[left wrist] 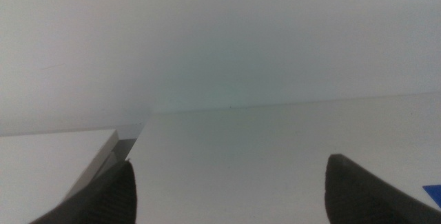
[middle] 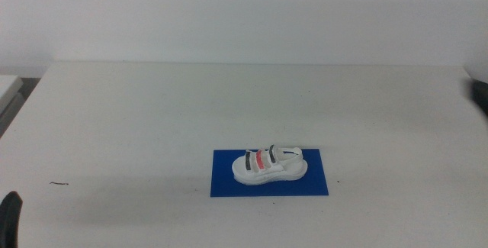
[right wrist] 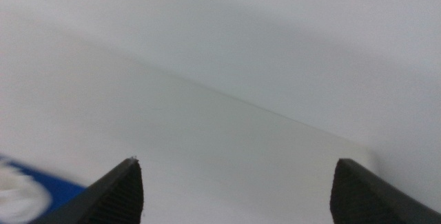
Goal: Use one arm to grab the shoe from the table and place it on the mat.
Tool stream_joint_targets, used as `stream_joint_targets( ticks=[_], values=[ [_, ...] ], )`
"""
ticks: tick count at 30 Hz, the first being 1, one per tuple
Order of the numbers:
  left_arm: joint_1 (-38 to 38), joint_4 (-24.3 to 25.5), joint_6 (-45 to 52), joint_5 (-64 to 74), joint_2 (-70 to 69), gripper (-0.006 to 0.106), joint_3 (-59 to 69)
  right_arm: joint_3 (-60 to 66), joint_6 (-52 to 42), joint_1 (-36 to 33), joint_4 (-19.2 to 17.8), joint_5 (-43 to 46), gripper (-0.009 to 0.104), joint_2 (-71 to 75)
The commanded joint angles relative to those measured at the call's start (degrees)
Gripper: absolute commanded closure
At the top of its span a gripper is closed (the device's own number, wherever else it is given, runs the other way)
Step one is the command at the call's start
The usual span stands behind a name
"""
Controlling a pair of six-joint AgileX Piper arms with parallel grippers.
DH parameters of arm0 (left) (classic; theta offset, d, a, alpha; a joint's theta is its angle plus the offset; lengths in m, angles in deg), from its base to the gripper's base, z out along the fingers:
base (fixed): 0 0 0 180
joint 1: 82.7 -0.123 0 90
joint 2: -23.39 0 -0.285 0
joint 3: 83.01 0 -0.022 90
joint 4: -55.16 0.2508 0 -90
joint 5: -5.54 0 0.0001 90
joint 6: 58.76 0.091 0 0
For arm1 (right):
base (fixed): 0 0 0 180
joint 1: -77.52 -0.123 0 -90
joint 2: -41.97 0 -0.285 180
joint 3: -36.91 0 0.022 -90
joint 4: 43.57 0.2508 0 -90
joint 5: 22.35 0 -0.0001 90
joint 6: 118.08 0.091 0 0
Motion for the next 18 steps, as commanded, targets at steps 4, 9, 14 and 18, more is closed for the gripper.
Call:
stream_joint_targets(
  ticks=[4, 9, 14, 18],
  values=[
    [0.01, -0.23, -0.08, -0.76, 0.28, 0.007, 0.02, 14.33, 0.79, 12.43, 2.88, 6.63, 0.023, 16.37],
    [0.01, -0.23, -0.08, -0.76, 0.28, 0.007, 0.02, 24.41, 1.58, 13.65, 3.84, 6.15, 0.023, 26.42],
    [0.01, -0.23, -0.08, -0.76, 0.28, 0.007, 0.02, 34.19, 1.58, 13.65, 8.06, 6.15, 0.023, 34.38],
    [0.01, -0.23, -0.08, -0.76, 0.28, 0.007, 0.02, 36.93, 1.58, 13.65, 8.49, 5.63, 0.023, 41.51]
  ],
)
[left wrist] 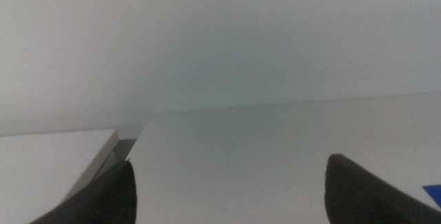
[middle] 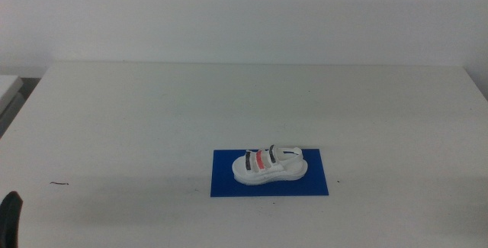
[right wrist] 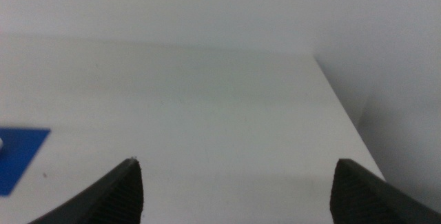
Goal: Use one arm to grab the shoe from the table and place it on the mat.
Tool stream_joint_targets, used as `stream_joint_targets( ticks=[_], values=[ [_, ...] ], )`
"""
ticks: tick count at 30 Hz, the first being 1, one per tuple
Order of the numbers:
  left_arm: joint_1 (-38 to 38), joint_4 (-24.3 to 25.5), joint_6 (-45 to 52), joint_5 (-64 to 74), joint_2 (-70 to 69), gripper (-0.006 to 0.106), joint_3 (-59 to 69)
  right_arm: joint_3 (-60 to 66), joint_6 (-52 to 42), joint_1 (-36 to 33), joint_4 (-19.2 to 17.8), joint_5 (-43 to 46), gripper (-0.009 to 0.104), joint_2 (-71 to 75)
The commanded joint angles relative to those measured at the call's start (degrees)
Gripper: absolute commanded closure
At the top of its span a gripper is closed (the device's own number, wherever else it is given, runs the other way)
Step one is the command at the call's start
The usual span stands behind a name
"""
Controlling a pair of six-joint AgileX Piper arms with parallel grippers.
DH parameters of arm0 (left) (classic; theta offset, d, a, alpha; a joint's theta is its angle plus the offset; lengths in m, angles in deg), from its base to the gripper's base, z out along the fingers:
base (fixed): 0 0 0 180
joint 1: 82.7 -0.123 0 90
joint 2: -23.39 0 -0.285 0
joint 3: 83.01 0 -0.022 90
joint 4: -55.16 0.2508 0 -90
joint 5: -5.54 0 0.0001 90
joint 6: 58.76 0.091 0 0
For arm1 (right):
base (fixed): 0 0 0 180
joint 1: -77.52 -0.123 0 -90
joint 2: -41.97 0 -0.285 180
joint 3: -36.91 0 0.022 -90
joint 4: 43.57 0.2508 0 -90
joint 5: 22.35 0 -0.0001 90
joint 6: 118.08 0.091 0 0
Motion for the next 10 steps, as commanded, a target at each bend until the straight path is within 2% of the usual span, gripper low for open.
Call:
stream_joint_targets(
  ticks=[1, 10],
  values=[
    [0.01, -0.23, -0.08, -0.76, 0.28, 0.007, 0.02, 0.40, -0.11, 0.39, 0.18, -1.62, 0.023, 4.03],
    [0.01, -0.23, -0.08, -0.76, 0.28, 0.007, 0.02, 0.40, -0.11, 0.39, 0.27, -1.52, 0.023, 7.92]
  ],
)
